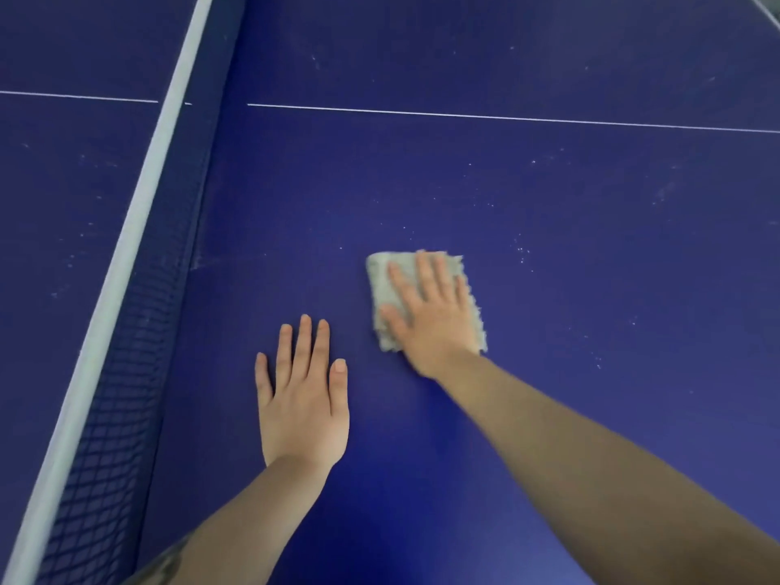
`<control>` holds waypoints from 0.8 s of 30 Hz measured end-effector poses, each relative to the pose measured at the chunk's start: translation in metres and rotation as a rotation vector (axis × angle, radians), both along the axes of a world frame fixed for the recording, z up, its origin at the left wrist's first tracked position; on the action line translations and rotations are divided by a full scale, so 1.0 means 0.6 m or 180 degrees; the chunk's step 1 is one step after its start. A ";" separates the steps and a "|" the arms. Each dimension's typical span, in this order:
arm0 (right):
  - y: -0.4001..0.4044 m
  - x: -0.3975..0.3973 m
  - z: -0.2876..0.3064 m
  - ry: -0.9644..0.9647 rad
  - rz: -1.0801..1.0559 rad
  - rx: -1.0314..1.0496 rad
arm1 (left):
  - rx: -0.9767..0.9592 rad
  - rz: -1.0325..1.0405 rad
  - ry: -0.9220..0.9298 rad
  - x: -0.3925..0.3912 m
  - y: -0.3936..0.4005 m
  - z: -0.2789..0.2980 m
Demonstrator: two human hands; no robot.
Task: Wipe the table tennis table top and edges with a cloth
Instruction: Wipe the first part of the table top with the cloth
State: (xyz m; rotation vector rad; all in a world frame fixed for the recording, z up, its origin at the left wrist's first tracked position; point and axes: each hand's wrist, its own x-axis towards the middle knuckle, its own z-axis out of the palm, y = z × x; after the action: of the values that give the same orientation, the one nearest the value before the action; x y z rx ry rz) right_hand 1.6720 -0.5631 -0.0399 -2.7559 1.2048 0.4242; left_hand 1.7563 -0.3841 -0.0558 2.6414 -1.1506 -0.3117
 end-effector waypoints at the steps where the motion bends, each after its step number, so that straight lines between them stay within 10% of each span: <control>1: -0.021 -0.023 0.001 0.0014 -0.0310 -0.0022 | 0.0035 -0.0011 -0.0045 -0.001 0.000 -0.001; 5: 0.026 -0.130 0.002 -0.0100 -0.1028 -0.0119 | 0.0211 -0.0056 -0.0163 -0.001 0.002 -0.007; 13: 0.038 -0.007 0.000 -0.0314 0.0137 0.0082 | 0.0195 -0.0101 -0.0269 0.005 0.003 -0.011; 20: 0.034 -0.203 -0.006 -0.0472 -0.2083 -0.0110 | 0.0249 -0.0128 -0.0242 0.007 0.006 -0.008; 24: 0.118 -0.196 -0.010 -0.0563 -0.1240 -0.0062 | 0.0175 -0.0669 -0.0439 -0.001 0.011 -0.010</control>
State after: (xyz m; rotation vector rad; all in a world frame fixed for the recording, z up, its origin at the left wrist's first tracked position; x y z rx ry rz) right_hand 1.5545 -0.4923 -0.0460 -2.4232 1.6488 0.1267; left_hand 1.7559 -0.3773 -0.0618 2.6270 -1.4890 -0.2037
